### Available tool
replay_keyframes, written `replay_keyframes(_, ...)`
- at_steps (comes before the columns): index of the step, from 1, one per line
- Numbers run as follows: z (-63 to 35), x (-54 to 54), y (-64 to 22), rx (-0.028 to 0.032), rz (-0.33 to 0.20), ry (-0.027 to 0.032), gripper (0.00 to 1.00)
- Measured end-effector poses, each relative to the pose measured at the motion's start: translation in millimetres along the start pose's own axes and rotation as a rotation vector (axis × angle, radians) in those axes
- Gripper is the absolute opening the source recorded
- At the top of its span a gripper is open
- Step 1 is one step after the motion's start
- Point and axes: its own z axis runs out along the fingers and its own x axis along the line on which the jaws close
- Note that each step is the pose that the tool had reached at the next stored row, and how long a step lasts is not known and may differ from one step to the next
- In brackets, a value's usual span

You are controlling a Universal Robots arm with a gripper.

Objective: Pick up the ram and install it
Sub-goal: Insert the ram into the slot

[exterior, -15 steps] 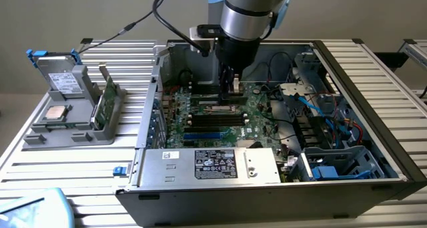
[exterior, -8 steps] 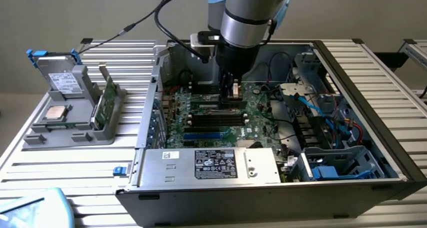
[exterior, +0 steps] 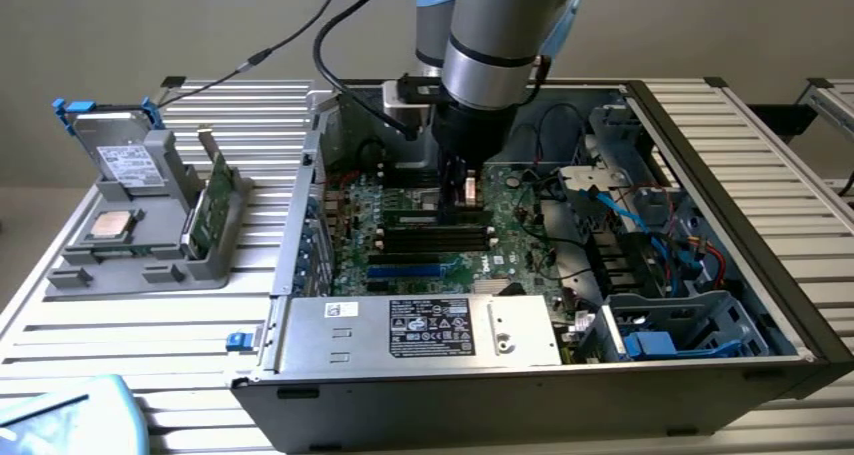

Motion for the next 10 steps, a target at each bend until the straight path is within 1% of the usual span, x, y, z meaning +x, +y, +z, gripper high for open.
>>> replay_keyframes(6, 10.6, -0.3, -3.4, 0.0001, 0.004, -0.0005, 0.14)
replay_keyframes(10, 16.4, -3.1, -5.2, 0.0001, 0.006, -0.0005, 0.14)
